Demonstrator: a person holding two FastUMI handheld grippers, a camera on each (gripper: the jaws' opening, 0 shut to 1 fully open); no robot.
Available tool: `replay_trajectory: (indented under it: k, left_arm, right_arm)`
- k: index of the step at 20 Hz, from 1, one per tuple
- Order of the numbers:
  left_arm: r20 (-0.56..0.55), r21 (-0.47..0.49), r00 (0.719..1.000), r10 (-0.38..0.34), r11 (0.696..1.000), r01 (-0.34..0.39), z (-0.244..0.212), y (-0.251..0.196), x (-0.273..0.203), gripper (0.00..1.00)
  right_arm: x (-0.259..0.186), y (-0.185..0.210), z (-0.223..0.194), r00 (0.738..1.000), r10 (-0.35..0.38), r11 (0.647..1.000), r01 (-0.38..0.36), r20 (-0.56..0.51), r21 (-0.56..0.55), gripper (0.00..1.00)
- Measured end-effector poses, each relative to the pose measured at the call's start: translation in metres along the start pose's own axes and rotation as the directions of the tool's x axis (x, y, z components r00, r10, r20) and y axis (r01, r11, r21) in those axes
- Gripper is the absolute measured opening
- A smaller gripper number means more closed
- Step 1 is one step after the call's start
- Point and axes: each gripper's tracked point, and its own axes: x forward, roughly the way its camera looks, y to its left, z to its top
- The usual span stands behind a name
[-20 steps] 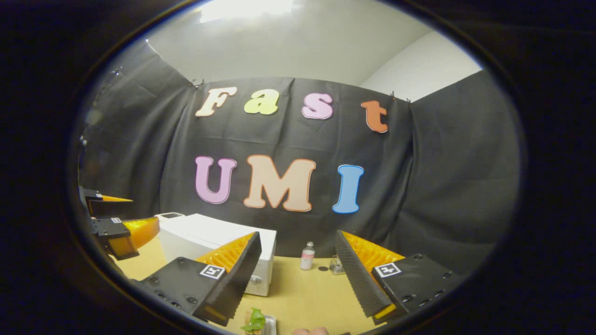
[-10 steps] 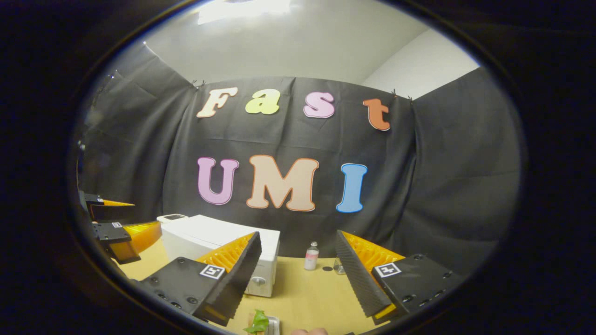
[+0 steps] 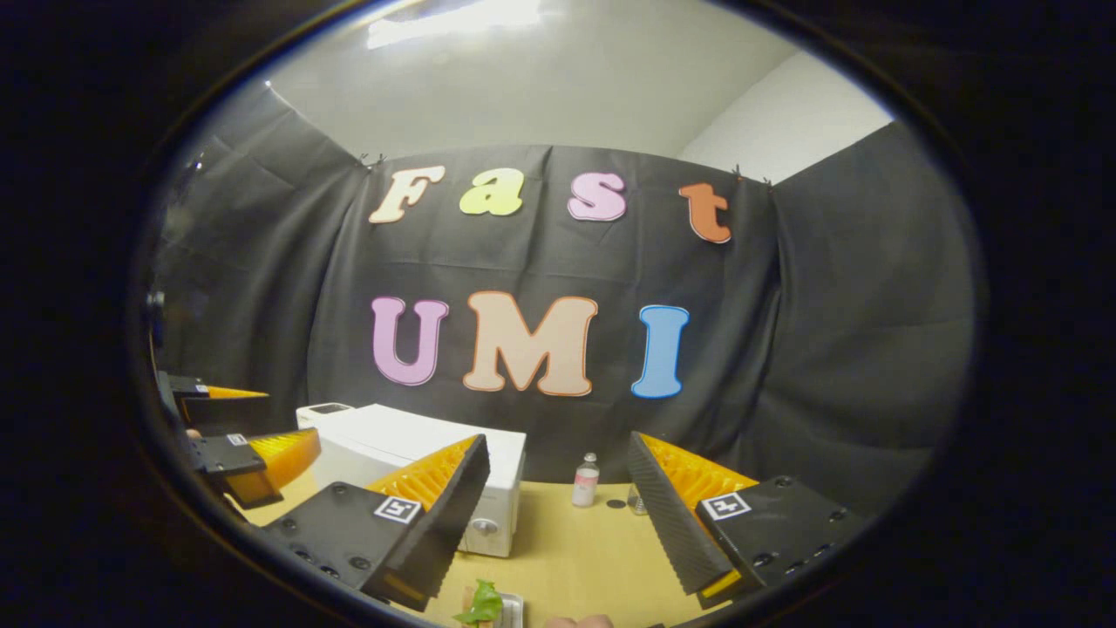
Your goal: Open the microwave oven with the left hand, put the food in, and close the microwave oven.
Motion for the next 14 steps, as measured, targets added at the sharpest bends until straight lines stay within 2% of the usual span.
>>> replay_trajectory:
  k: [3, 6, 10, 11, 12, 14]
  left_arm:
    - [-0.007, 0.021, 0.999, -0.035, 0.999, 0.035, -0.026, -0.011, 0.021, 0.99]
    - [-0.050, -0.037, 0.997, -0.060, 0.998, 0.059, -0.059, -0.022, 0.042, 1.00]
    - [-0.140, -0.084, 0.985, -0.100, 0.993, 0.089, -0.107, -0.041, 0.068, 1.00]
    - [-0.155, -0.072, 0.983, -0.097, 0.994, 0.087, -0.117, -0.043, 0.077, 1.00]
    - [-0.175, -0.055, 0.980, -0.098, 0.994, 0.089, -0.126, -0.045, 0.083, 1.00]
    - [-0.208, -0.029, 0.972, -0.113, 0.994, 0.109, -0.146, -0.055, 0.097, 1.00]
  right_arm:
    - [-0.006, 0.002, -0.004, 0.999, 0.032, 0.999, -0.032, -0.005, -0.028, 0.97]
    - [-0.014, -0.007, -0.003, 1.000, 0.024, 0.999, -0.024, 0.003, -0.032, 0.96]
    - [-0.025, -0.026, -0.004, 1.000, -0.016, 0.999, 0.016, -0.004, -0.048, 0.96]
    - [-0.027, -0.031, -0.004, 1.000, -0.030, 0.998, 0.030, -0.004, -0.057, 1.00]
    - [-0.029, -0.038, -0.005, 0.999, -0.045, 0.997, 0.044, -0.006, -0.064, 0.96]
    - [-0.035, -0.050, -0.010, 0.997, -0.076, 0.994, 0.074, -0.020, -0.077, 0.96]
